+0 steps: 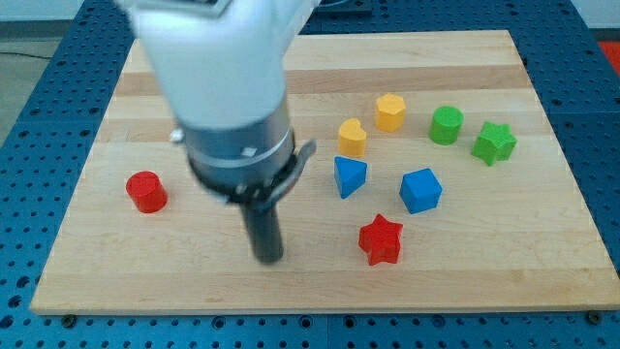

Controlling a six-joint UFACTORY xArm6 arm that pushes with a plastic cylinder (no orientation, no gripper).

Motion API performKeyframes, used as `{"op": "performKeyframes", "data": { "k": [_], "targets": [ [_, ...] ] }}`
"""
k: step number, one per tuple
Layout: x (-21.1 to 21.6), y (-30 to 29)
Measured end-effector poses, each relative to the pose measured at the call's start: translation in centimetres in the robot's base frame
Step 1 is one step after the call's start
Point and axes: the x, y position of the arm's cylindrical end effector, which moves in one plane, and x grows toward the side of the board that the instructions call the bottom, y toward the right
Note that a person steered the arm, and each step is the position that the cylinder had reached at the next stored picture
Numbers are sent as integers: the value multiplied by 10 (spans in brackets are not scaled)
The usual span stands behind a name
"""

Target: Move the red circle towards the red star

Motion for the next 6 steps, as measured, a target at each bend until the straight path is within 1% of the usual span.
{"op": "performKeyframes", "data": {
  "k": [1,2,3,4,6],
  "targets": [
    [-86,-38],
    [-113,-137],
    [-67,-171],
    [-55,-176],
    [-18,-187]
  ]
}}
